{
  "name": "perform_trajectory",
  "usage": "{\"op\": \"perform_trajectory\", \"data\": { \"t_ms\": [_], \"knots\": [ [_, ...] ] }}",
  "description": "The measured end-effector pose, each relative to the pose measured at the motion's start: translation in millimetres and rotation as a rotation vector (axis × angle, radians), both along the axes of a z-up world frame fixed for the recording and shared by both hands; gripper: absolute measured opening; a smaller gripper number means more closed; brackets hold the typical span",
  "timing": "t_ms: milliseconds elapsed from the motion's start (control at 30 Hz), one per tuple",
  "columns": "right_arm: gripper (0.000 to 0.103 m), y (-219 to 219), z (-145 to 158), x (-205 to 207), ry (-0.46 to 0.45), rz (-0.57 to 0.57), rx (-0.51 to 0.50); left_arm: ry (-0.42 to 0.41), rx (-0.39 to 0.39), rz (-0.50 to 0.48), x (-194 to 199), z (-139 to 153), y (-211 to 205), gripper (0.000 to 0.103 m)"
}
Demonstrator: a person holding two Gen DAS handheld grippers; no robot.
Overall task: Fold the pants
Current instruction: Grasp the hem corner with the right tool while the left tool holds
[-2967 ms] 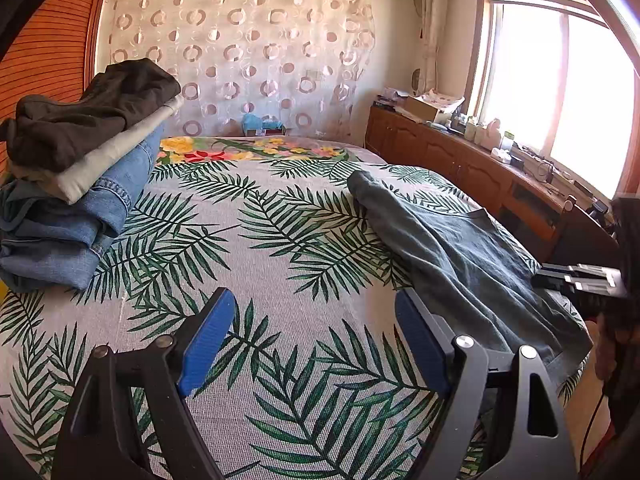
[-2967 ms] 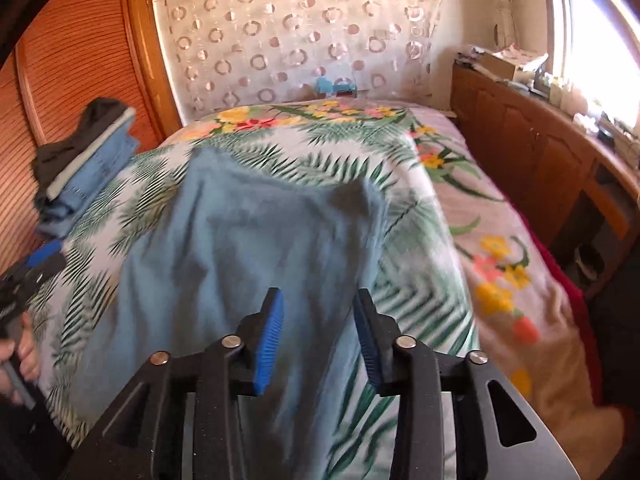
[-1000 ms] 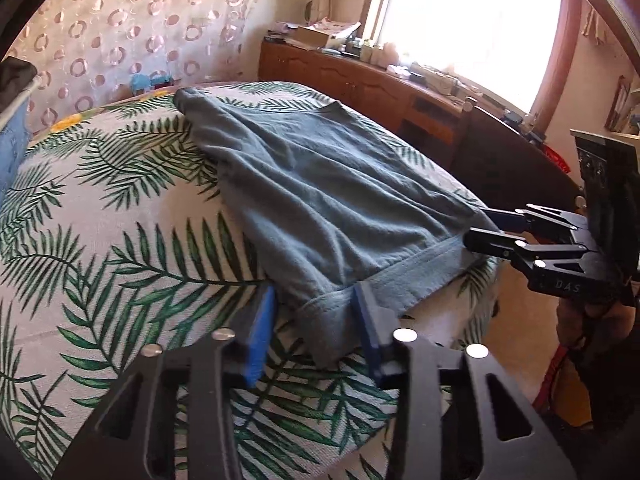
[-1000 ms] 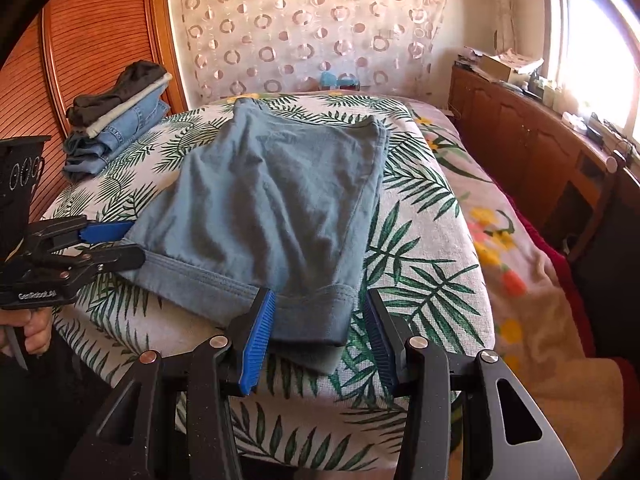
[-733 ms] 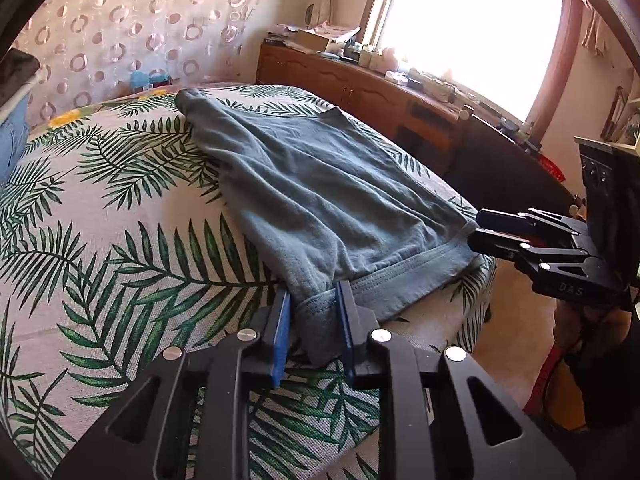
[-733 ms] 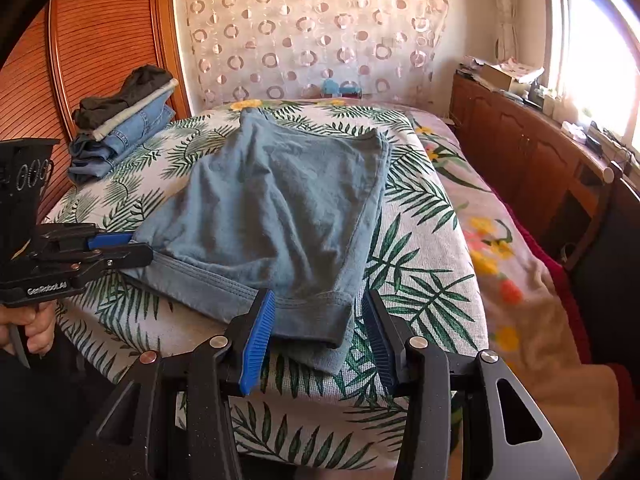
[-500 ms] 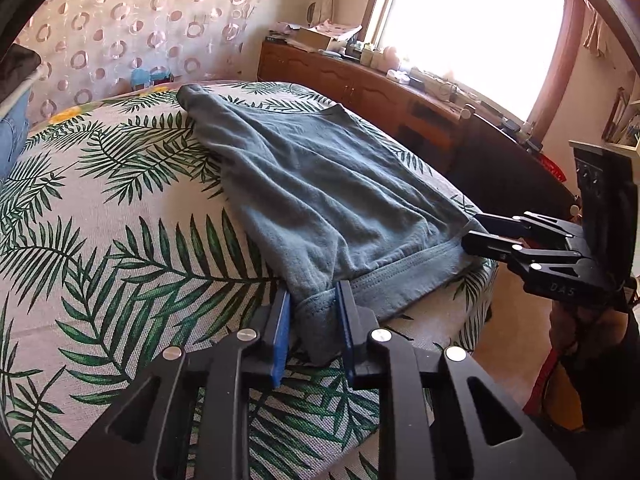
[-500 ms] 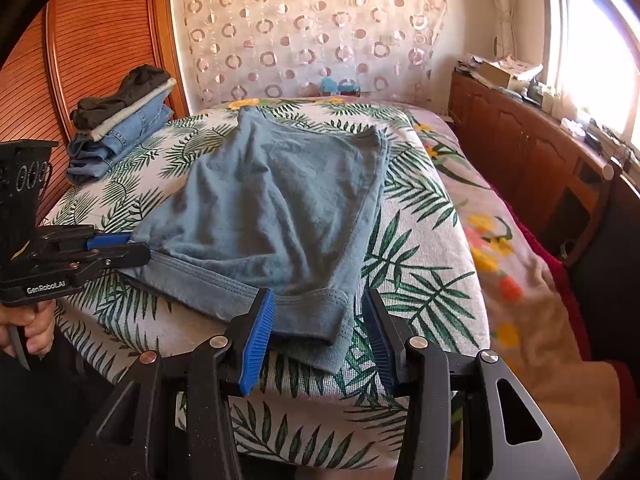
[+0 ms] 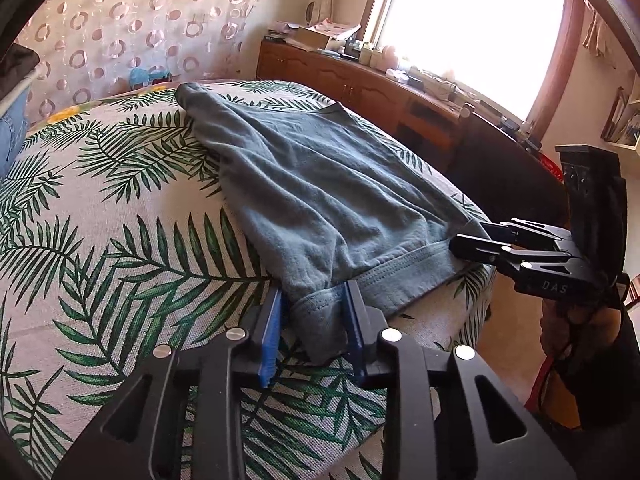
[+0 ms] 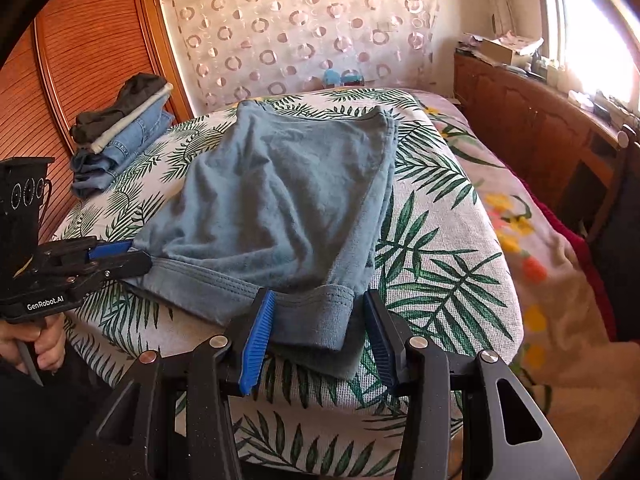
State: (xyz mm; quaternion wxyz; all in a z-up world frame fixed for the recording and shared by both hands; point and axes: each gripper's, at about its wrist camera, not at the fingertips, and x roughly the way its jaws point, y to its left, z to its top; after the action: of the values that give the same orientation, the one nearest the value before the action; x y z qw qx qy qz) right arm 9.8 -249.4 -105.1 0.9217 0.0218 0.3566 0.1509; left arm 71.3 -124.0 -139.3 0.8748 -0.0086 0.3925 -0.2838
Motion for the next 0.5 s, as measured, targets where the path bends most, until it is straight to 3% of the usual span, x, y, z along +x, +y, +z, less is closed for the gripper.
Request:
{"op": "perform_trajectory", "data": {
  "t_ms": [100, 267, 500],
  "knots": [
    [0.047, 0.2, -0.7, -0.3, -0.002, 0.005, 0.002, -0.004, 0.002, -0.012, -0.6, 0.0, -2.3, 0.039],
    [0.029, 2.8, -1.3, -1.0, 0.003, 0.046, 0.033, -0.016, 0.016, -0.015, -2.3, 0.2, -5.4, 0.042],
    [0.017, -1.8, 0.0, 1.9, 0.004, 0.074, 0.074, -0.031, 0.021, -0.010, -3.2, 3.1, -1.5, 0.018]
  ]
}}
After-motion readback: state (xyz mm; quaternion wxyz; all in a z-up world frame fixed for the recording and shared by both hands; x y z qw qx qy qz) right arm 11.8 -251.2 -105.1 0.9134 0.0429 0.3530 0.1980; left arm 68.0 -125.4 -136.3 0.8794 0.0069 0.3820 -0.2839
